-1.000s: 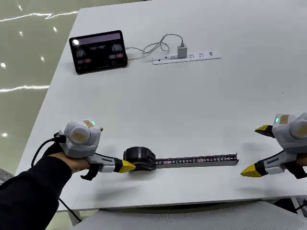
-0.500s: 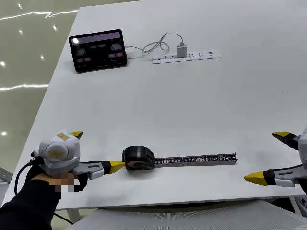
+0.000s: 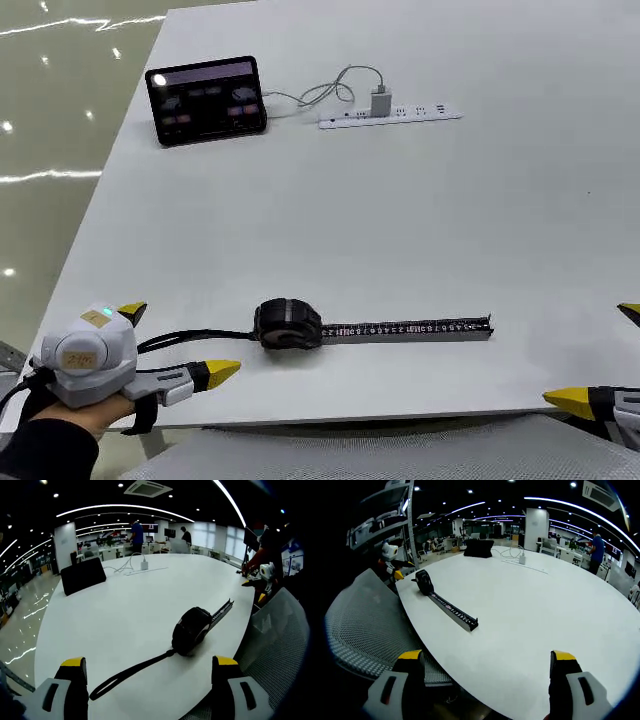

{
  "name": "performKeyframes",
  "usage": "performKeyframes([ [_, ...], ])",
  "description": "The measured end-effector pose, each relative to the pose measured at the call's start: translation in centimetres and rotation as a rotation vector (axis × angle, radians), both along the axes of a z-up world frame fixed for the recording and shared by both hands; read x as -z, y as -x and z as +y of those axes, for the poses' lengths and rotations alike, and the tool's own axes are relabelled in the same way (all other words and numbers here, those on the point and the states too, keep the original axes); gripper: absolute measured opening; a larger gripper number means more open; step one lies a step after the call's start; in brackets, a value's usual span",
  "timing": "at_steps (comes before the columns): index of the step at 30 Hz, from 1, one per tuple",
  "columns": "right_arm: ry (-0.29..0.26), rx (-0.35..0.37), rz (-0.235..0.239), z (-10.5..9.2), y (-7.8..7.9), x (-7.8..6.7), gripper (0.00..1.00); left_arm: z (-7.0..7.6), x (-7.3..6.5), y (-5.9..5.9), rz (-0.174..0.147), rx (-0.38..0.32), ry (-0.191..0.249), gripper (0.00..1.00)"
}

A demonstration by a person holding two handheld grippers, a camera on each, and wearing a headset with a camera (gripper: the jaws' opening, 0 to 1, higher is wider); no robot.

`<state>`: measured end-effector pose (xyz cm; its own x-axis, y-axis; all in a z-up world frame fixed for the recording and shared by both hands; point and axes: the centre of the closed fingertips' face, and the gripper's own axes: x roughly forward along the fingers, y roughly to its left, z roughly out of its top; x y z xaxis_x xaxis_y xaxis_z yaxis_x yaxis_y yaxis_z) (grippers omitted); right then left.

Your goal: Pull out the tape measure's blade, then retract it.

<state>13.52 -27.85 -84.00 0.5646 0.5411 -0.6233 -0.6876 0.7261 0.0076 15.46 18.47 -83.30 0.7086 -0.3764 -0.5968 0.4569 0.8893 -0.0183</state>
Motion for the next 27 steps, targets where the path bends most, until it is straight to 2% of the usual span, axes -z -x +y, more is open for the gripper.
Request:
performKeyframes([
  [5,0.027,-0.005,0.025,-0.2,0.3,0.4,1.0,-0.4,0.0,-0.6,-0.001,0.0,0.002,1.0],
  [7,0.026,-0.003,0.024,-0.3,0.4,0.2,1.0,-0.1,-0.2,-1.0,-0.016,-0.019,-0.024,1.0],
  [13,0.035,-0.008,0.031,-0.5,0.6,0.3,1.0,-0.6,-0.4,-1.3,0.01,-0.016,-0.021,1.0],
  [14,0.031,-0.01,0.032,-0.4,0.6,0.3,1.0,-0.8,-0.5,-1.2,0.015,-0.005,-0.031,1.0],
  [15,0.035,-0.012,0.028,-0.5,0.5,0.2,1.0,-0.8,-0.3,-1.1,0.03,0.005,-0.06,1.0],
  [16,0.045,-0.024,0.025,-0.4,0.6,0.2,1.0,-1.0,-0.3,-1.1,0.042,0.005,-0.068,1.0],
  [21,0.067,-0.054,0.023,0.0,0.4,-0.3,1.0,-2.1,-0.7,-1.4,0.054,0.018,-0.072,1.0],
  [23,0.058,-0.055,0.022,0.2,0.0,-0.7,1.0,-2.8,-1.1,-1.5,0.059,0.021,-0.066,1.0],
  [25,0.053,-0.061,0.027,0.5,-0.2,-0.9,1.0,-4.0,-1.6,-1.4,0.074,0.041,-0.054,1.0],
  [26,0.082,-0.078,0.032,0.6,-0.2,-0.7,1.0,-4.4,-2.0,-1.6,0.072,0.038,-0.057,1.0],
  [27,0.087,-0.088,0.034,0.7,-0.2,-0.6,1.0,-4.8,-2.3,-1.8,0.065,0.036,-0.058,1.0],
])
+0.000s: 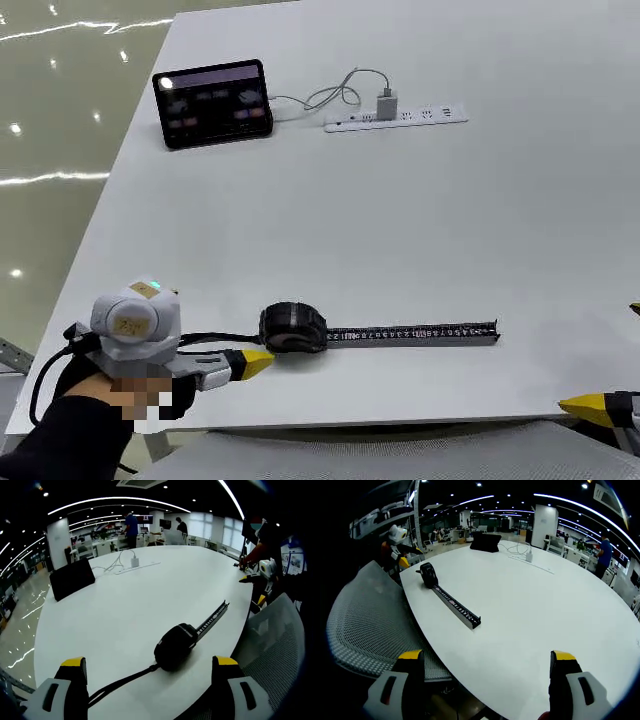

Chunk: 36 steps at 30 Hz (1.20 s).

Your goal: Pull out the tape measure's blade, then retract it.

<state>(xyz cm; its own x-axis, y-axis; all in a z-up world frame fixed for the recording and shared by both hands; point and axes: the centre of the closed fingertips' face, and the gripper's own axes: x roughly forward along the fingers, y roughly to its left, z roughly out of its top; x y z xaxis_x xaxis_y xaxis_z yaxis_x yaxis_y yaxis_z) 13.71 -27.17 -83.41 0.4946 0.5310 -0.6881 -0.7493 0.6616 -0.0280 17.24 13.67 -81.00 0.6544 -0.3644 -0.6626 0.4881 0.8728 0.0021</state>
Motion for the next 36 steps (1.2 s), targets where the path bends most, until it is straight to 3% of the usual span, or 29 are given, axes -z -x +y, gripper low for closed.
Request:
performKeyframes([
  [5,-0.011,-0.028,0.012,0.8,-0.4,-0.3,1.0,-2.1,-1.0,-0.7,-0.002,-0.011,0.019,1.0],
  [11,-0.008,-0.079,0.028,2.1,-0.9,-0.3,1.0,-3.5,-0.3,-1.2,0.02,-0.031,0.008,1.0],
  [15,0.003,-0.113,0.031,2.8,-1.3,-0.4,1.0,-3.9,0.4,-1.7,0.036,-0.09,0.025,1.0],
  [19,0.008,-0.133,0.033,3.4,-1.9,-0.4,1.0,-4.0,1.8,-1.8,0.059,-0.171,-0.009,1.0],
  [24,0.032,-0.193,0.032,4.6,-2.3,-0.2,1.0,-4.4,2.6,-1.7,0.045,-0.266,0.015,1.0],
  [26,0.048,-0.22,0.031,4.9,-2.5,-0.2,1.0,-4.5,3.0,-1.5,0.059,-0.295,0.028,1.0],
  [30,0.063,-0.257,0.034,5.5,-2.9,-0.4,1.0,-4.9,3.3,-1.2,0.06,-0.305,0.029,1.0],
  [32,0.079,-0.313,0.012,6.0,-3.1,-0.5,0.98,-4.7,3.3,-1.4,0.046,-0.315,0.021,1.0],
  [36,0.122,-0.349,0.022,6.3,-3.1,-0.3,0.96,-4.5,3.3,-1.6,0.028,-0.33,0.013,1.0],
])
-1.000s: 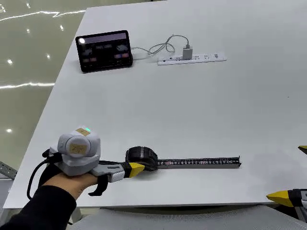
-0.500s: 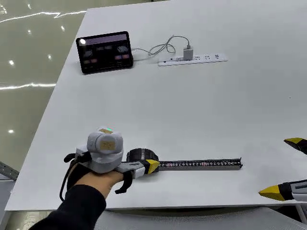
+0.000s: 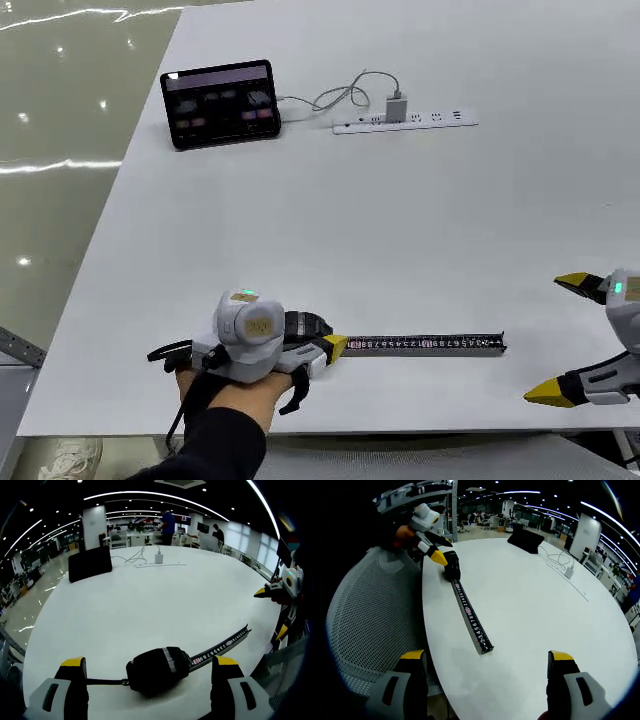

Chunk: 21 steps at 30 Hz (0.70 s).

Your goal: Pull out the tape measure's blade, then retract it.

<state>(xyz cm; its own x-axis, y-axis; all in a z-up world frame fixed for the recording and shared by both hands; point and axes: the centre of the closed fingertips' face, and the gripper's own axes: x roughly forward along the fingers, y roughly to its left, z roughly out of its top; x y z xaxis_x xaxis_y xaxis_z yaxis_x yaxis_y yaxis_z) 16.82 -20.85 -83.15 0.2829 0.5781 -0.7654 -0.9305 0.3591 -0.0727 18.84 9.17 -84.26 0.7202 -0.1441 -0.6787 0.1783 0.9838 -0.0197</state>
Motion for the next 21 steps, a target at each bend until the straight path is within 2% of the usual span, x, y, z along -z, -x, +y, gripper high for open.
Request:
performKeyframes([
  [5,0.029,-0.017,0.008,0.5,-0.2,0.1,0.94,-0.6,0.4,0.1,0.005,0.019,0.008,1.0],
  [10,0.048,-0.052,0.002,0.8,-0.5,0.3,0.9,-1.0,1.1,0.2,0.032,0.019,0.017,1.0],
  [14,0.072,-0.099,0.008,0.9,-0.6,0.8,0.87,-1.6,0.9,-0.3,0.013,0.017,0.019,0.97],
  [17,0.083,-0.116,0.022,1.4,-0.6,1.3,0.87,-1.4,1.3,-0.7,0.013,-0.011,0.031,0.97],
  [21,0.082,-0.118,0.012,1.8,-0.8,1.3,0.81,-1.3,2.0,-0.7,0.012,-0.021,0.024,0.96],
])
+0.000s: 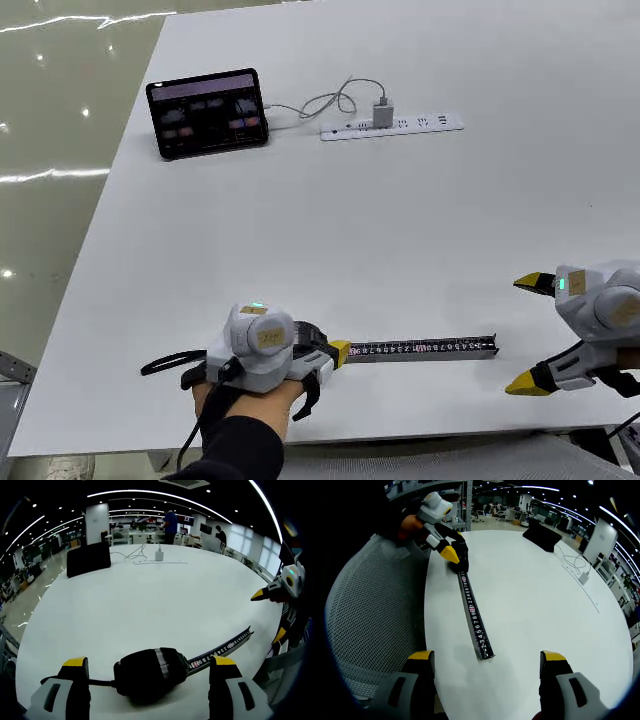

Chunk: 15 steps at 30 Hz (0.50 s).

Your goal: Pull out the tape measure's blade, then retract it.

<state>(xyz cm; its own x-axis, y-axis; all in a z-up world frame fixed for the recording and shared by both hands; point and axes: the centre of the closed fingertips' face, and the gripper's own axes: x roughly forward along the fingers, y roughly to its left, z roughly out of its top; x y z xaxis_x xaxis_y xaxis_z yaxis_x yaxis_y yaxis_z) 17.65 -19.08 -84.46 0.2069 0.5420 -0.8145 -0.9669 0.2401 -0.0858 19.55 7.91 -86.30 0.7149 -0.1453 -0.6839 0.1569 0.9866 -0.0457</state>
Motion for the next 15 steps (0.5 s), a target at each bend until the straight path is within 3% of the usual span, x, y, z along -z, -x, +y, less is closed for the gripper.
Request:
performKeyframes([
  [2,0.003,-0.025,-0.023,0.3,-0.2,0.1,0.77,-0.2,-0.1,-0.5,-0.02,0.009,0.008,0.96],
  [6,0.033,-0.032,0.002,0.2,-0.5,1.2,0.71,-0.2,0.1,-0.8,-0.031,0.014,-0.007,0.95],
  [11,0.07,-0.053,0.036,0.1,-0.7,2.9,0.61,-0.2,0.7,-0.6,-0.007,0.017,0.006,0.94],
  [15,0.098,-0.087,0.071,0.1,-0.6,3.8,0.42,0.0,0.9,-0.6,-0.004,0.007,0.021,0.92],
])
